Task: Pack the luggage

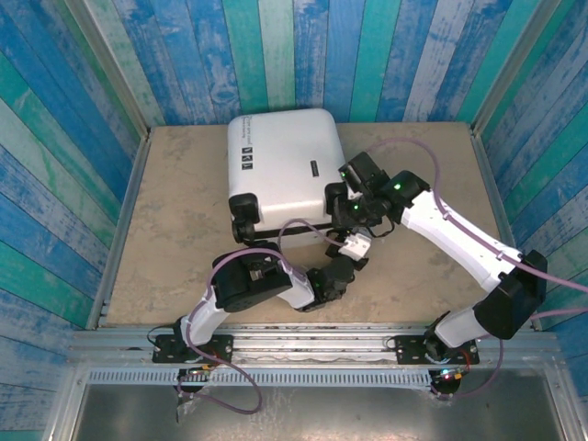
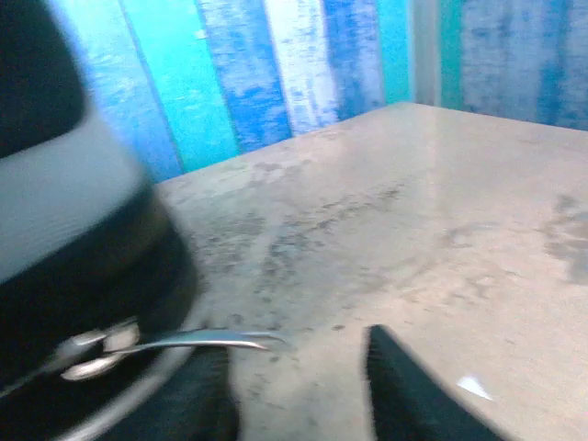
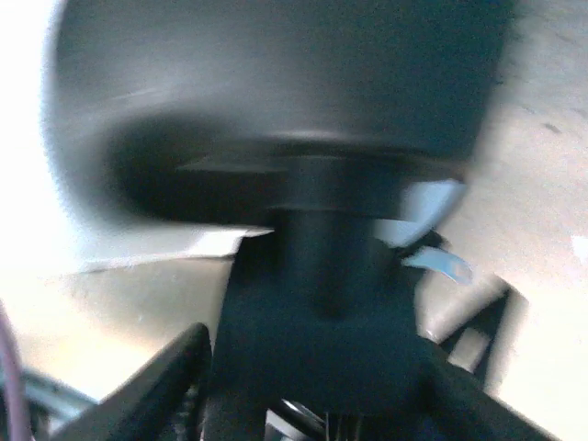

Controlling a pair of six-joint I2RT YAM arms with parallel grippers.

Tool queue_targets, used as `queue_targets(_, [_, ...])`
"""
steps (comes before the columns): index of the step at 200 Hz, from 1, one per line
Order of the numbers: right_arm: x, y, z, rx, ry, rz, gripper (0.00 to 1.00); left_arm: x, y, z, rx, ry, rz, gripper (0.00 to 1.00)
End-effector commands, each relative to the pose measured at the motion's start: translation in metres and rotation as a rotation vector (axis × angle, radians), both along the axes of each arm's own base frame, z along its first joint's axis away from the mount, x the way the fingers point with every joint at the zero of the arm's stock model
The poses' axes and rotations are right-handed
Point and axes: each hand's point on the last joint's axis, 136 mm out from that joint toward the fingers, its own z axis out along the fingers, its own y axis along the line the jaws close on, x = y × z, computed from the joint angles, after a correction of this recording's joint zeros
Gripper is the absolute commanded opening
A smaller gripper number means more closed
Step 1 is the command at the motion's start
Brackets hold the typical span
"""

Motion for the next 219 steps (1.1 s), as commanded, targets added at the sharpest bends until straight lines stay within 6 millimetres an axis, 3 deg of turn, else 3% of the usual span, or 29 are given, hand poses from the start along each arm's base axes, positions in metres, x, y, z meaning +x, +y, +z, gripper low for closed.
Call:
queue_targets(1, [-0.003, 0.021, 0.047, 0.109, -0.142, 0.127, 0.68, -0.023, -0.002, 0.015, 0.011, -0.035, -0.078, 0.94])
queue_targets(52, [0.006, -0.042, 0.097, 0.137, -0.325, 0.061, 0.75, -0.027, 0.067, 0.064, 0.05, -0.04, 0.139, 0.93])
queue_targets(74, [0.009, -0.07, 0.116, 0.122, -0.431, 0.03, 0.75, -0.03, 0.082, 0.089, 0.017, 0.032, 0.157, 0.93])
queue_targets(100, [0.013, -0.103, 0.11, 0.048, -0.488, -0.039, 0.75, -0.03, 0.105, 0.126, -0.072, 0.135, 0.243, 0.93])
queue_targets(144, [0.013, -0.152, 0.086, -0.088, -0.572, -0.113, 0.72, -0.043, 0.109, 0.173, 0.005, 0.235, 0.148, 0.94])
queue_targets(157, [0.01, -0.156, 0.079, -0.099, -0.602, -0.105, 0.73, -0.046, 0.11, 0.179, 0.046, 0.311, 0.16, 1.0])
queue_targets(176, [0.006, -0.159, 0.068, -0.108, -0.653, -0.091, 0.74, -0.053, 0.108, 0.176, 0.095, 0.44, 0.167, 0.95])
queue_targets(219, [-0.003, -0.144, 0.048, 0.009, -0.774, -0.03, 0.83, -0.076, 0.084, 0.139, 0.112, 0.742, 0.157, 0.92])
